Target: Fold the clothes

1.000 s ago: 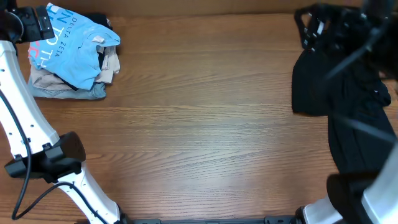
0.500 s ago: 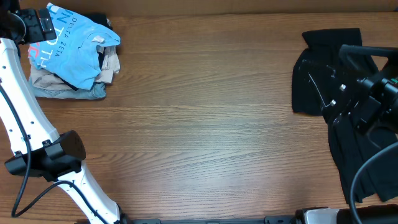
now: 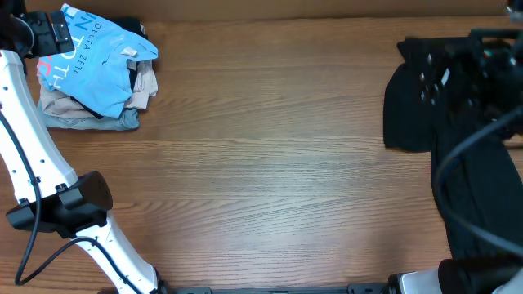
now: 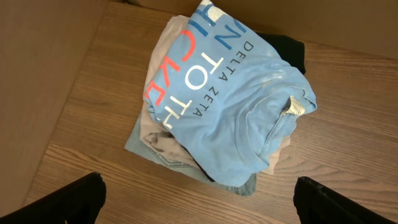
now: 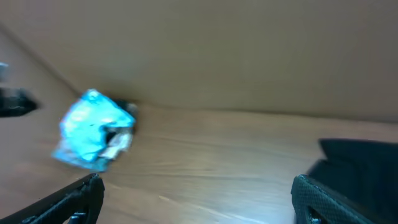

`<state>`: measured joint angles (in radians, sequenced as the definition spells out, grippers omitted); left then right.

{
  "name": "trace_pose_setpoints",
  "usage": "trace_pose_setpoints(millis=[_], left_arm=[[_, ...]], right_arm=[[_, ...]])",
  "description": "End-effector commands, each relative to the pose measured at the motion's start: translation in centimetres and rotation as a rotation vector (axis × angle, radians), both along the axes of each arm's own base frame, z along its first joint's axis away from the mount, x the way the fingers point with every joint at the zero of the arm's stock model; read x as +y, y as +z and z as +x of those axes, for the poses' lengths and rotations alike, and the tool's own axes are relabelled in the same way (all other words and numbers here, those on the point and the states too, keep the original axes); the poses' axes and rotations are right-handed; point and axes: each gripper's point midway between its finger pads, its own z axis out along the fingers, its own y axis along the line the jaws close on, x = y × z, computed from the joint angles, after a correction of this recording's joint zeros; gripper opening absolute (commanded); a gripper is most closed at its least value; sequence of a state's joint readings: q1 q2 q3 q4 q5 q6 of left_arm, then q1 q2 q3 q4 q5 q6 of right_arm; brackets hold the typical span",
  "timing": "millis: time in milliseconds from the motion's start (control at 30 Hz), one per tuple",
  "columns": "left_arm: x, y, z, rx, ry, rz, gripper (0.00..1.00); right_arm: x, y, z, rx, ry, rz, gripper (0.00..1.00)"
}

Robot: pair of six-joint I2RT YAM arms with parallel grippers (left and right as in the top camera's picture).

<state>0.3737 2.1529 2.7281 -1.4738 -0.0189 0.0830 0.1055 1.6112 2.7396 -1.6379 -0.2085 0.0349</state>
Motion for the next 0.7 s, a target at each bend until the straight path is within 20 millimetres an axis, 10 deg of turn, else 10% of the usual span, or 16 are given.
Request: trace_pose_setpoints(millis=[0,367,667], left_arm=[[0.0,0.0,0.1,-0.006,0.003,-0.014,1.00],[0.0,0.0,0.1,-0.006,0.003,-0.014,1.00],[0.0,0.0,0.1,-0.006,0.003,-0.014,1.00]], right_arm=[[-1.5,-1.3,2.2,0.014,-0.080,-0.072,1.00],[-1.4,-6.1,5.8,-0.087,-0.084,-0.073,1.00],[-3.0,-14.2,3.6,-0.227,-0.132,-0.057,1.00]])
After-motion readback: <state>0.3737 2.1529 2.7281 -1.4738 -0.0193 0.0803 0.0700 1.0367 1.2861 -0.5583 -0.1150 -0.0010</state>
